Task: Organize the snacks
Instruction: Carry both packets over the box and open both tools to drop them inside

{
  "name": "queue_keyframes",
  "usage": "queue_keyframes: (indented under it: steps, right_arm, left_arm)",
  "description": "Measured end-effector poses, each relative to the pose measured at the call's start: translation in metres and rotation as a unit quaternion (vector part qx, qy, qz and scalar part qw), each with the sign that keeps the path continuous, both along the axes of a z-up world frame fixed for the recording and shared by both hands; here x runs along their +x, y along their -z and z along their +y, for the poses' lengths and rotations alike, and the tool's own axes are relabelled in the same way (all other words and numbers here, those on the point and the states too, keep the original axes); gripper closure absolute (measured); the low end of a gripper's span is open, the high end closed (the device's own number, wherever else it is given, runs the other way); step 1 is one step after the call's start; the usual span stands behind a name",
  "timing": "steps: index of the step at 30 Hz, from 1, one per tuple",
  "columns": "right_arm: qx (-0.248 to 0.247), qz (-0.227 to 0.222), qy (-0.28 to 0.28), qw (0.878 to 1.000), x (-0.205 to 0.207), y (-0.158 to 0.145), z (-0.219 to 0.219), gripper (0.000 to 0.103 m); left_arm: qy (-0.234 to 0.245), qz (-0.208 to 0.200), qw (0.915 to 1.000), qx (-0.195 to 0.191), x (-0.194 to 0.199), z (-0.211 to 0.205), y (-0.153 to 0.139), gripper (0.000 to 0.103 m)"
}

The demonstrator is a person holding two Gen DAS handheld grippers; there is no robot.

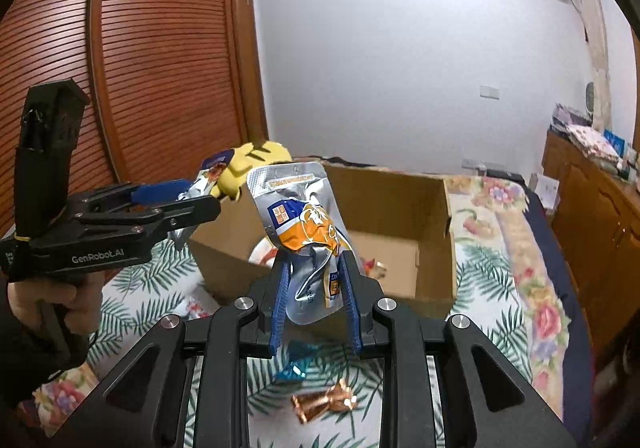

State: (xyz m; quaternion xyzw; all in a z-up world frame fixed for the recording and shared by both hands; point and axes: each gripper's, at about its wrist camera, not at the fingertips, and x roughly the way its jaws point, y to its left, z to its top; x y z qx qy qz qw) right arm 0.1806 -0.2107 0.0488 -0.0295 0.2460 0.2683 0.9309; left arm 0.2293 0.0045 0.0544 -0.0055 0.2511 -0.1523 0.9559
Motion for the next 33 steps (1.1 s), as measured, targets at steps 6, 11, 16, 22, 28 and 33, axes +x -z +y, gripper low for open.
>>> queue_keyframes:
  steps: [6,11,16,22,28,33]
  right_arm:
    - [-0.009,-0.005,-0.009,1.0,0.022,-0.002,0.011,0.08]
    - [-0.013,-0.005,-0.013,1.0,0.042,0.0,0.016,0.08]
    - [-0.017,0.001,-0.015,1.0,0.059,0.007,0.019,0.08]
    - [-0.013,0.023,-0.015,1.0,0.077,0.023,0.023,0.08]
    - [-0.018,0.041,-0.018,0.999,0.091,0.035,0.026,0.08]
    - [-0.004,0.072,-0.025,0.997,0.101,0.046,0.026,0.08]
  left_arm:
    - [0.0,0.0,1.0,0.004,0.027,0.003,0.002,0.042]
    - [0.004,0.019,0.9998,-0.001,0.055,0.01,0.009,0.042]
    - [0.008,0.047,0.9988,-0.004,0.077,0.011,0.023,0.042]
    - [0.017,0.08,0.9966,0.009,0.093,-0.001,0.043,0.041]
    - [0.024,0.105,0.9938,0.027,0.102,-0.014,0.057,0.041]
    - [0.024,0.125,0.9912,0.036,0.108,-0.022,0.065,0.04]
